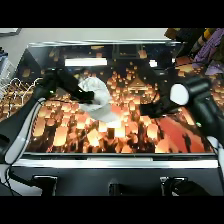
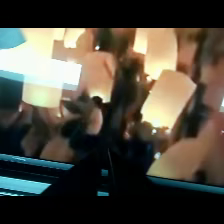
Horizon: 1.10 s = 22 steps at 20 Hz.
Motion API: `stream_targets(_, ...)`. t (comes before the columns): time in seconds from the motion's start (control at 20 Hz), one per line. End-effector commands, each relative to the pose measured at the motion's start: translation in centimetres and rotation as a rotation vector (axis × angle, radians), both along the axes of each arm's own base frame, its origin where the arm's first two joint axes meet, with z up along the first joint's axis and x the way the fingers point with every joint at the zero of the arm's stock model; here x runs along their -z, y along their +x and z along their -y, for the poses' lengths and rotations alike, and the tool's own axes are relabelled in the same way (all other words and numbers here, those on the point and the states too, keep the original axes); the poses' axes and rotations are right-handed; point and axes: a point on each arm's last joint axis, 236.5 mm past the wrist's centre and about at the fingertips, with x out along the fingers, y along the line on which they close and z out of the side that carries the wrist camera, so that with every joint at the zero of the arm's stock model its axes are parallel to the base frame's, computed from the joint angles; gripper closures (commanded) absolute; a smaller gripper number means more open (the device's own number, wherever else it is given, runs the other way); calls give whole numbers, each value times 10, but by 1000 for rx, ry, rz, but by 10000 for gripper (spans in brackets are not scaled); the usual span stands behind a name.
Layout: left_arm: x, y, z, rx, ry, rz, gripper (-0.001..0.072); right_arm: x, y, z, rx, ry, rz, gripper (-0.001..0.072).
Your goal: Fold the clothes and pants, and hang the long-sleeved shirts on hangers.
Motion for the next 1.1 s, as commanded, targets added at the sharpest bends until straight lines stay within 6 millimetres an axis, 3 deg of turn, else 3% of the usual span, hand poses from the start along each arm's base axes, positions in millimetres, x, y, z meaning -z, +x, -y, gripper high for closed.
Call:
stream_targets(0.0, -14, -57, 98, 139, -62, -60, 689, -35, -29, 54, 58, -142, 56, 614)
stream_targets(0.15, 7, -88, 166, 191, -71, -72, 689, -65, -50, 84, 98, -186, 134, 619)
stream_targets(0.3, 43, -111, 201, 198, -52, -129, 687, -82, -58, 88, 106, -154, 204, 620)
stream_targets(0.35, 50, -117, 204, 210, -44, -142, 587, -83, -60, 88, 107, -152, 205, 620)
stream_targets(0.4, 54, -120, 204, 208, -35, -160, 215, -83, -60, 88, 106, -151, 203, 619)
stream_targets(0.45, 52, -120, 201, 186, -34, -173, 32, -83, -58, 85, 108, -141, 207, 619)
stream_targets(0.6, 16, -106, 164, 158, -26, -164, 30, -92, -39, 64, 122, -34, 290, 622)
stream_targets(0.7, -20, -86, 116, 101, 14, -102, 30, -109, -18, 46, 287, 141, 372, 641)
stream_targets(0.8, -56, -68, 55, 35, 86, -15, 31, -124, 5, 31, 495, 342, 416, 642)
stream_targets(0.9, -90, -59, -4, -61, 144, 47, 31, -126, 29, 26, 633, 477, 393, 643)
stream_targets(1.05, -132, -61, -75, -202, 186, 111, 32, -142, 68, 32, 626, 738, 337, 635)
